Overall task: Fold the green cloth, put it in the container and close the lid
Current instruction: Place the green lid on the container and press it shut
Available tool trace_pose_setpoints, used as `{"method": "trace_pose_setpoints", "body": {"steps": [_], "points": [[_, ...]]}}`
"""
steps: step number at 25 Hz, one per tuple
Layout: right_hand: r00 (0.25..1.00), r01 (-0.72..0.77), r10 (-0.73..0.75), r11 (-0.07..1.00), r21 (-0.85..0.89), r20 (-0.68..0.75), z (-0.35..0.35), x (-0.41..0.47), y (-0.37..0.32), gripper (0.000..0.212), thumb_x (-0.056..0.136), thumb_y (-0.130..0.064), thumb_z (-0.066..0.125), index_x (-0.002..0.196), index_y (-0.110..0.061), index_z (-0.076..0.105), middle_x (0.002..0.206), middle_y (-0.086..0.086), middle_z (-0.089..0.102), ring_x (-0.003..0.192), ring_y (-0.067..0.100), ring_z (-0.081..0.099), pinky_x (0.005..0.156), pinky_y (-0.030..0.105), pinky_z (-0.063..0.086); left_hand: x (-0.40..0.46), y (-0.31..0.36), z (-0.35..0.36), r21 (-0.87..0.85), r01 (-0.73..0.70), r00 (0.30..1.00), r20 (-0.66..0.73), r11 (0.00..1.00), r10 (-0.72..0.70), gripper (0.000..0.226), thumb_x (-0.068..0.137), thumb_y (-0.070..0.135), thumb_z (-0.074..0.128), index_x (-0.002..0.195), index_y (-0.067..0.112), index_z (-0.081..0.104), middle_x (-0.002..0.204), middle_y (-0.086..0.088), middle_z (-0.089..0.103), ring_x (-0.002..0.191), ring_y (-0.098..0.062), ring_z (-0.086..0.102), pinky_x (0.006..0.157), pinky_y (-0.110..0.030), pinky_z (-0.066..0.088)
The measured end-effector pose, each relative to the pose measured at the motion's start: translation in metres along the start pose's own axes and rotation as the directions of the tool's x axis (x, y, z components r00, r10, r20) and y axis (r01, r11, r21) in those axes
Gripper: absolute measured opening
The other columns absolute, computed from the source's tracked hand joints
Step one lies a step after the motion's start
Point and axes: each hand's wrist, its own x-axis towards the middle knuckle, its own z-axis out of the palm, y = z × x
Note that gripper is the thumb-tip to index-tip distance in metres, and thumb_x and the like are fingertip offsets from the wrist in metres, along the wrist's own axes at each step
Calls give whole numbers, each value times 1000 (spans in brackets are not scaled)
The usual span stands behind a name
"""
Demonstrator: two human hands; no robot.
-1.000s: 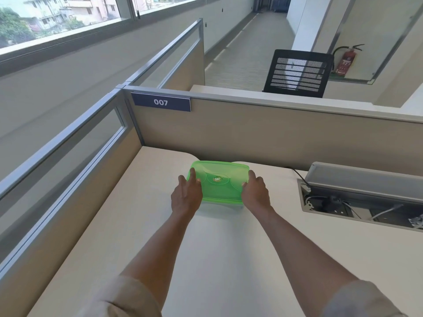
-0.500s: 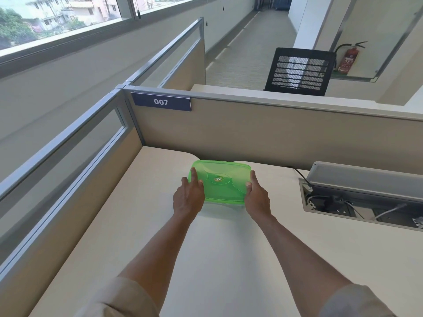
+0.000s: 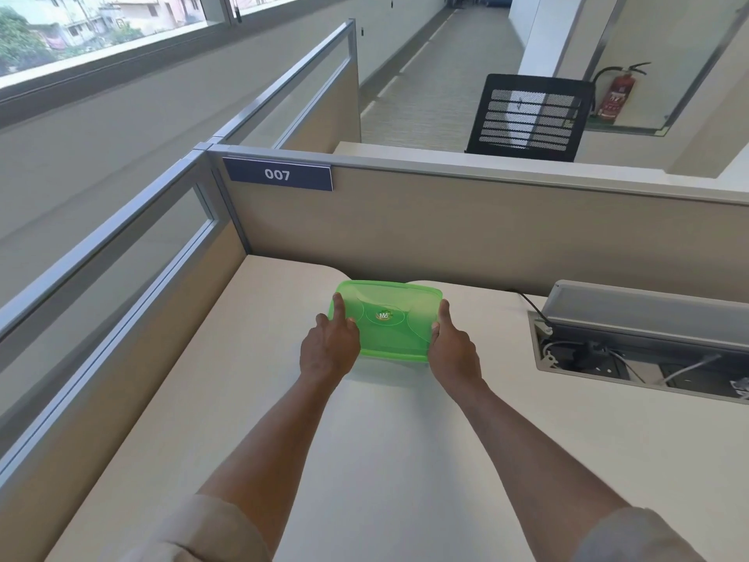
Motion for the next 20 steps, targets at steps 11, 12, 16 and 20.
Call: {"method": "trace_pose_setpoints", "body": {"steps": [11,12,16,20], "points": [[997,22,-5,973,-229,75,-5,11,-5,60,98,-14,31,154,-16,8,109,17,65,99,38,61,74,38,42,10,-4,-1,80,-42,999,11,996,41,64,98,33,32,156,16,13,103,-22,63,88,-39,63,66,-37,39],[997,24,-6,972,-236,77,-5,11,-5,61,98,-12,31,154,-16,7,109,17,65,99,38,60,74,38,41,11,-5,-1,83,-50,999,15,995,49,64,97,33,32,156,16,13,101,-21,65,87,-39,64,66,-37,40],[996,28,-7,968,-250,83,-4,11,-6,63,96,-10,32,154,-15,7,108,17,64,98,38,61,72,37,40,14,-8,-3,98,-79,996,42,992,75,65,97,36,32,155,15,12,100,-21,68,89,-38,64,67,-38,41],[997,14,1,981,-194,74,-6,12,-2,59,98,-15,30,154,-19,9,109,19,64,100,40,60,75,40,42,13,-7,-7,47,-60,993,103,997,55,63,99,41,28,156,24,6,112,-21,64,98,-40,62,72,-40,41]]}}
